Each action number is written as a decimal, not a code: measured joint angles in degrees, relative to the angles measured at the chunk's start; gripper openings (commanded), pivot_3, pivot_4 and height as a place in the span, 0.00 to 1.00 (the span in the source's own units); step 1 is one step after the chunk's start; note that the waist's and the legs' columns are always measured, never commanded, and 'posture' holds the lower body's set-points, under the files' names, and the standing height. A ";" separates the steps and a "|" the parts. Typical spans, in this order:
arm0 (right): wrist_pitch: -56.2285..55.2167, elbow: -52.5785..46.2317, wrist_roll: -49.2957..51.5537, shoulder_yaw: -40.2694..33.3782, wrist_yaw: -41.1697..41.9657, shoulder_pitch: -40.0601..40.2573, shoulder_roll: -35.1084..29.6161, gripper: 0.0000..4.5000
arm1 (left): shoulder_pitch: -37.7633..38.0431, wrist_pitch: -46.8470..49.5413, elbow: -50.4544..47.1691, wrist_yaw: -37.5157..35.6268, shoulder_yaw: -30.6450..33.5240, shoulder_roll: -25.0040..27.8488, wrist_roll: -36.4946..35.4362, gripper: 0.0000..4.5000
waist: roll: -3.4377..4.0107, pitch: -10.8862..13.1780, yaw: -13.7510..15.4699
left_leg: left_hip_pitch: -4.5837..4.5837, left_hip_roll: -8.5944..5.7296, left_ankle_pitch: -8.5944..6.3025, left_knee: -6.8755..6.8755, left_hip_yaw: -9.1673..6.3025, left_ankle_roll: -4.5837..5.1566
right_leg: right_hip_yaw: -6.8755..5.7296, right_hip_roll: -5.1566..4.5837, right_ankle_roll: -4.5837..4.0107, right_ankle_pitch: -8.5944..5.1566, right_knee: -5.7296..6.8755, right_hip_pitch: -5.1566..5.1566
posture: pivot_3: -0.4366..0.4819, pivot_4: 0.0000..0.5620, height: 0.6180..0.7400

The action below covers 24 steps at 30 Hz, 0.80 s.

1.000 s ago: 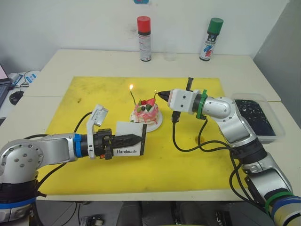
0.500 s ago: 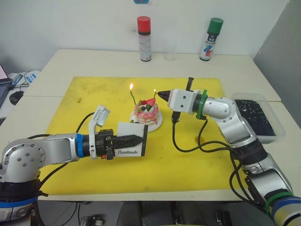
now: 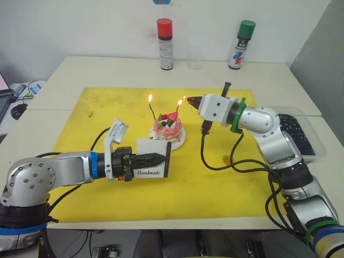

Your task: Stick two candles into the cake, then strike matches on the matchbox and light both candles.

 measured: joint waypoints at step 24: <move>32.00 1.20 8.42 -31.59 -8.01 23.00 -13.93 0.05 | 3.21 -1.64 -2.34 4.02 -5.56 -8.74 4.39 0.00 | 0.04 0.02 -0.29 | -0.01 -0.05 -0.01 0.01 0.08 0.01 | 0.12 0.02 0.26 -0.13 -0.03 0.00 | 0.48 0.27 1.00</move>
